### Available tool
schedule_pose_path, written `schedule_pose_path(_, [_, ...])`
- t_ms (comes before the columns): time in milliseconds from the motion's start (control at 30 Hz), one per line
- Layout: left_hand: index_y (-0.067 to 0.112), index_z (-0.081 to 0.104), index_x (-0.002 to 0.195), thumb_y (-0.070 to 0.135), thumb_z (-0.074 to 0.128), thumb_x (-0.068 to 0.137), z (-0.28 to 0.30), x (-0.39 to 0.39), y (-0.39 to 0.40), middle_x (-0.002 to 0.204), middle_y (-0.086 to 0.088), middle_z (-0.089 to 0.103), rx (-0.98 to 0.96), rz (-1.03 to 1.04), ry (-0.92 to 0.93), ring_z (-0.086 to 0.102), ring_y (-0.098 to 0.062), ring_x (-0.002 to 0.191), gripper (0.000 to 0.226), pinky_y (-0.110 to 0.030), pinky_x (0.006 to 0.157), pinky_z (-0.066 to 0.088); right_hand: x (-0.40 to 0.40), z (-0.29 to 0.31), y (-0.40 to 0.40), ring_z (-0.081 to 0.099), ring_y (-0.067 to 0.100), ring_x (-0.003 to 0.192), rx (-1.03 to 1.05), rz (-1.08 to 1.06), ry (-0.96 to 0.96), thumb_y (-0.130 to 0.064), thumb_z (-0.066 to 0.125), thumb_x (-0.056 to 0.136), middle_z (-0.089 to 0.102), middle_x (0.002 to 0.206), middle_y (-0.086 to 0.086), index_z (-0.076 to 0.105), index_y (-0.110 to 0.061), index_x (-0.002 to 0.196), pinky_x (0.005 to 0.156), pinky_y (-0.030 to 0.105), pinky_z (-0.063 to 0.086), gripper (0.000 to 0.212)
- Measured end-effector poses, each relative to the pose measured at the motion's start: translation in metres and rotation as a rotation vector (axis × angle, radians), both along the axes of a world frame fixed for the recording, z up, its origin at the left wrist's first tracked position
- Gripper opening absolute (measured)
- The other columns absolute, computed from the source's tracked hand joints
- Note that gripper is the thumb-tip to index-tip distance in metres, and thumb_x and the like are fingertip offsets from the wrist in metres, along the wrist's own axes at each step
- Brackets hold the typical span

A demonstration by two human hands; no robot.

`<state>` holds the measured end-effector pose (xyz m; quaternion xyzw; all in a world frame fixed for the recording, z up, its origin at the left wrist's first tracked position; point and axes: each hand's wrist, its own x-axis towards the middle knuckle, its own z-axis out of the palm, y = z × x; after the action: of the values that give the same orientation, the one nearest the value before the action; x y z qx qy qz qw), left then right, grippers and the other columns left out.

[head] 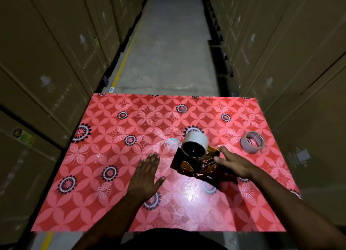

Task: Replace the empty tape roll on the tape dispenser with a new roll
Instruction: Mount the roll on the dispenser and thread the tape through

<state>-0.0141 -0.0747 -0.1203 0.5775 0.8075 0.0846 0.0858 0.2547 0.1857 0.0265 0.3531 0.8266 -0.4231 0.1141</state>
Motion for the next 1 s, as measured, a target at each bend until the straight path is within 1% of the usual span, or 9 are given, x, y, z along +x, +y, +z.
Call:
schedule_pose_path(67, [0.017,0.011,0.167,0.068,0.021,0.104,0.000,0.002,0.002,0.174,-0.002,0.004,0.006,0.010,0.000,0.004,-0.020,0.161,0.082,-0.035,0.127,-0.008,-0.002,-0.001,-0.004,0.064,0.010,0.096,0.068,0.091,-0.020,-0.093,0.048,0.068,0.064,0.116,-0.010,0.029,-0.038,0.138,0.078,0.028,0.046,0.091])
schedule_pose_path(133, [0.014,0.013,0.167,0.060,0.030,0.104,0.000,0.006,0.004,0.173,-0.004,0.004,0.010,0.030,-0.002,0.005,-0.022,0.161,0.079,-0.034,0.127,-0.012,-0.002,-0.001,-0.008,0.065,0.016,0.105,0.165,0.128,-0.054,-0.089,0.055,0.069,0.062,0.123,-0.013,0.021,-0.046,0.144,0.085,0.034,0.050,0.093])
schedule_pose_path(200, [0.012,0.015,0.166,0.049,0.034,0.104,0.002,0.013,0.007,0.173,-0.006,0.006,0.019,0.008,-0.005,0.010,-0.024,0.161,0.075,-0.034,0.126,-0.010,-0.002,0.001,-0.011,0.067,0.020,0.095,0.289,0.167,-0.098,-0.088,0.053,0.073,0.069,0.112,-0.008,0.018,-0.047,0.146,0.079,0.037,0.054,0.091])
schedule_pose_path(300, [0.008,0.024,0.164,0.042,0.034,0.103,0.001,0.028,0.013,0.170,-0.008,0.014,0.022,-0.116,0.015,0.022,-0.028,0.159,0.071,-0.036,0.126,-0.001,-0.010,0.004,-0.017,0.066,0.025,0.076,0.470,0.248,-0.155,-0.082,0.051,0.078,0.069,0.083,0.003,0.018,-0.037,0.148,0.066,0.040,0.052,0.090])
schedule_pose_path(500, [0.006,0.028,0.163,0.052,0.037,0.104,-0.005,0.033,0.016,0.169,-0.015,0.029,0.037,-0.092,-0.048,0.019,-0.022,0.159,0.075,-0.044,0.127,0.008,-0.020,0.010,-0.048,0.069,0.037,0.082,0.795,0.403,-0.173,-0.073,0.048,0.080,0.073,0.090,0.010,0.026,-0.027,0.143,0.061,0.036,0.040,0.081])
schedule_pose_path(667, [0.008,0.034,0.161,0.054,0.035,0.105,-0.006,0.030,0.014,0.168,-0.014,0.032,0.032,-0.142,-0.001,0.020,-0.024,0.159,0.072,-0.043,0.128,0.007,-0.043,0.017,-0.036,0.069,0.033,0.078,0.841,0.325,-0.245,-0.080,0.041,0.083,0.072,0.088,0.009,0.025,-0.028,0.141,0.059,0.033,0.040,0.079])
schedule_pose_path(733, [0.011,0.025,0.164,0.056,0.031,0.106,-0.006,0.030,0.014,0.172,-0.008,0.021,0.022,-0.130,0.017,0.013,-0.022,0.161,0.074,-0.044,0.128,0.004,-0.063,0.020,-0.011,0.069,0.032,0.073,0.868,0.246,-0.270,-0.080,0.041,0.083,0.071,0.082,0.008,0.028,-0.026,0.135,0.059,0.033,0.047,0.076])
schedule_pose_path(833, [0.015,0.011,0.167,0.058,0.026,0.105,-0.007,0.030,0.012,0.174,0.000,0.003,0.004,-0.119,-0.010,-0.001,-0.017,0.162,0.076,-0.044,0.129,0.000,-0.075,0.039,0.030,0.072,0.033,0.084,0.965,0.215,-0.362,-0.074,0.052,0.082,0.074,0.091,0.012,0.030,-0.022,0.134,0.066,0.036,0.046,0.077])
schedule_pose_path(1000, [0.013,0.020,0.166,0.056,0.035,0.105,-0.006,0.032,0.014,0.174,-0.004,0.016,0.018,-0.112,0.003,0.010,-0.020,0.161,0.076,-0.044,0.127,0.005,-0.069,0.029,0.034,0.070,0.037,0.098,0.816,0.058,-0.301,-0.075,0.053,0.080,0.073,0.105,0.015,0.032,-0.021,0.127,0.067,0.038,0.040,0.074])
